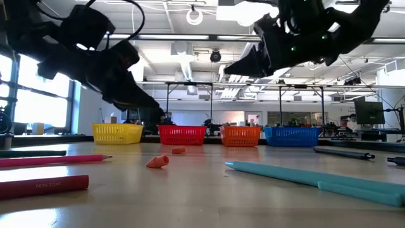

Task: Sort crayons/erasers/pens/pencils in bins
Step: Put the orange eraser into the red basket

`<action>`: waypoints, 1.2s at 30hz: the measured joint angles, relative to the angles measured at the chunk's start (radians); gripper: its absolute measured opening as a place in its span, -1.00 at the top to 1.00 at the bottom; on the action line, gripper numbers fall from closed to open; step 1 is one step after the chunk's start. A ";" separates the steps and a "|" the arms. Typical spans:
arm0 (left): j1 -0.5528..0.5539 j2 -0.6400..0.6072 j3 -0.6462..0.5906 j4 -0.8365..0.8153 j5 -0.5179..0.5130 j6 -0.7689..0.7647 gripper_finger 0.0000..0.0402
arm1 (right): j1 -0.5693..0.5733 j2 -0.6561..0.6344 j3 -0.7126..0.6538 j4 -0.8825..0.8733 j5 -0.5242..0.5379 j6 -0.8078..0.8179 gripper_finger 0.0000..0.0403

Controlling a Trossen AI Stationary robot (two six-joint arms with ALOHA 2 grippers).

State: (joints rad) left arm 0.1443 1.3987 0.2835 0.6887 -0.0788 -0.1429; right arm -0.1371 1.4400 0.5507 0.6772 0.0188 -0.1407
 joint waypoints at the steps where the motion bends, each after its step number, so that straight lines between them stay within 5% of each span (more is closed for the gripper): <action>1: -0.004 0.000 0.024 -0.045 0.000 -0.001 0.96 | -0.009 0.014 0.010 0.000 -0.014 -0.009 1.00; 10: -0.088 0.021 0.216 -0.345 -0.010 -0.064 0.76 | -0.065 0.013 0.015 0.001 -0.028 -0.121 1.00; 25: -0.144 0.270 0.316 -0.334 -0.165 -0.114 0.30 | -0.116 0.012 0.058 0.000 -0.101 -0.128 1.00; 36: -0.099 0.398 0.316 -0.233 -0.120 -0.098 0.36 | -0.118 0.012 0.058 0.024 -0.098 -0.156 1.00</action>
State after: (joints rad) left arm 0.0451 1.7962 0.5992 0.4554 -0.1988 -0.2411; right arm -0.2554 1.4525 0.6086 0.7011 -0.0795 -0.2967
